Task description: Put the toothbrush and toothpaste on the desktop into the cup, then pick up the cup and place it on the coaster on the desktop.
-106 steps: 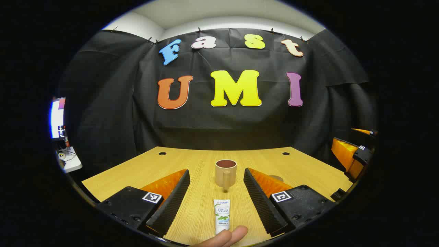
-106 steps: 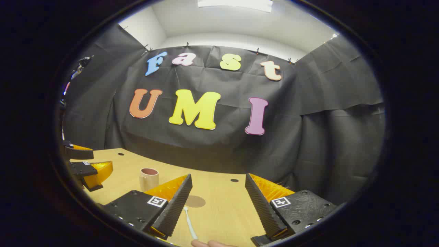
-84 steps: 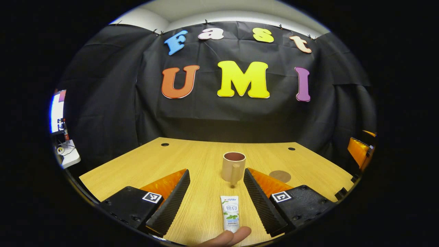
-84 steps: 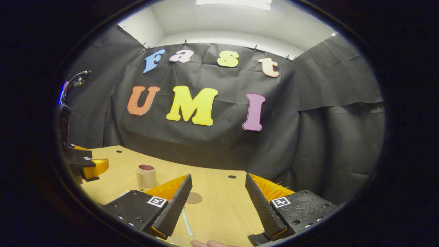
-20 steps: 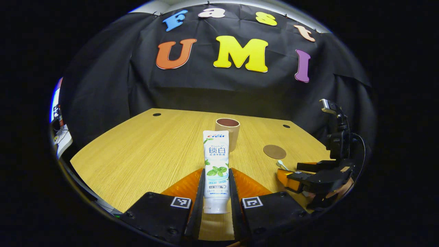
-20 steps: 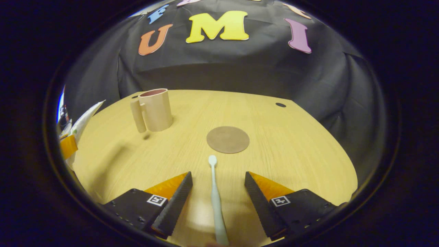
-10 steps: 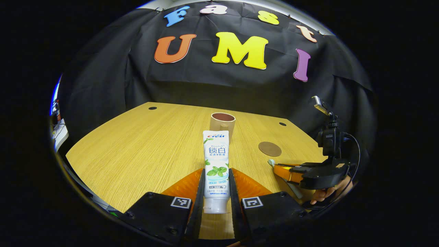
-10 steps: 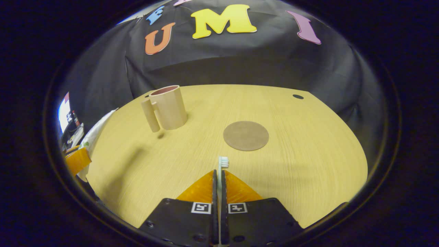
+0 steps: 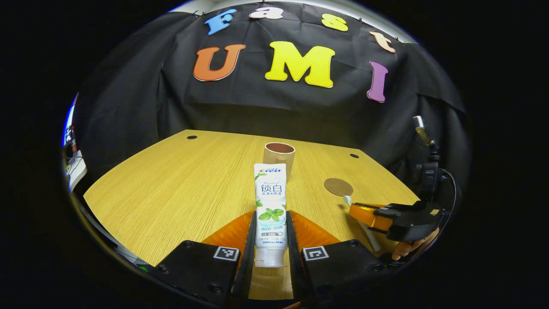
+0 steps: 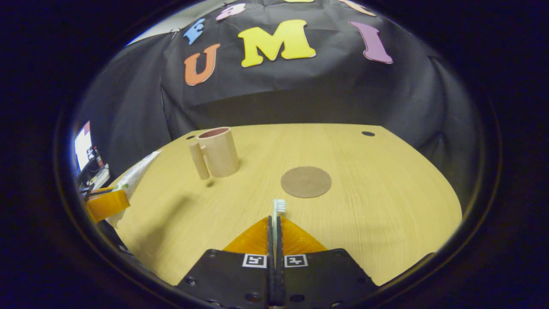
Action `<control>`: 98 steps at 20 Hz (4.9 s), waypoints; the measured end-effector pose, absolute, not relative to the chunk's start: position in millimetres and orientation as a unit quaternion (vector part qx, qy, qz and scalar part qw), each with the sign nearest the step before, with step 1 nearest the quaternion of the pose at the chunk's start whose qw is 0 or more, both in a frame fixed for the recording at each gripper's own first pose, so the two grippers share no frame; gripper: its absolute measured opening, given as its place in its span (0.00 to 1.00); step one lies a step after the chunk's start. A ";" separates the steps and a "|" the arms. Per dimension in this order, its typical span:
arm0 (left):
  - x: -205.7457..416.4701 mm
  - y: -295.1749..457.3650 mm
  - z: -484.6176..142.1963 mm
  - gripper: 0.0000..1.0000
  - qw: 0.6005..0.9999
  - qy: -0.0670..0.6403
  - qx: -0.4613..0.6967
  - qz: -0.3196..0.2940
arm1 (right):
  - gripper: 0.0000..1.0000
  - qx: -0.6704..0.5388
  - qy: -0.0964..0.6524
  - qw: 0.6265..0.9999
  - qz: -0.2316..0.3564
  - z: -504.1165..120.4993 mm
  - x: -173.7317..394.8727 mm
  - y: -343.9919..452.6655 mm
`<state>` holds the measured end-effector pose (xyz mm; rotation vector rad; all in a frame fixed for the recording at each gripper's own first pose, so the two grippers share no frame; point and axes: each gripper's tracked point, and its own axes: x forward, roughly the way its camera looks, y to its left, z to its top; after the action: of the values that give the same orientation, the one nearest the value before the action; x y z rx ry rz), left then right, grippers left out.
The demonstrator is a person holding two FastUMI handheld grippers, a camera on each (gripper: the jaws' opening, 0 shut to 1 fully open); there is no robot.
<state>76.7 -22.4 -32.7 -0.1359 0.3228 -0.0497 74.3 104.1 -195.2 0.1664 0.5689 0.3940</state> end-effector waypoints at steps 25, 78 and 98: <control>91.2 -25.6 11.6 0.40 0.994 0.072 -0.061 -0.050 | 0.00 0.088 0.045 0.969 0.225 -43.1 3.0 76.8; 240.1 -24.1 81.9 0.72 0.995 -0.042 -0.035 -0.088 | 0.00 0.106 0.059 0.972 0.203 -73.7 56.1 57.9; 141.3 -2.0 55.9 0.95 0.995 -0.013 -0.017 -0.095 | 0.00 0.096 0.009 0.963 0.251 39.4 204.2 201.3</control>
<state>141.3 -2.0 55.9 -0.0333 -0.0269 -0.1893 204.2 201.3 39.4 0.1948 0.0187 0.5077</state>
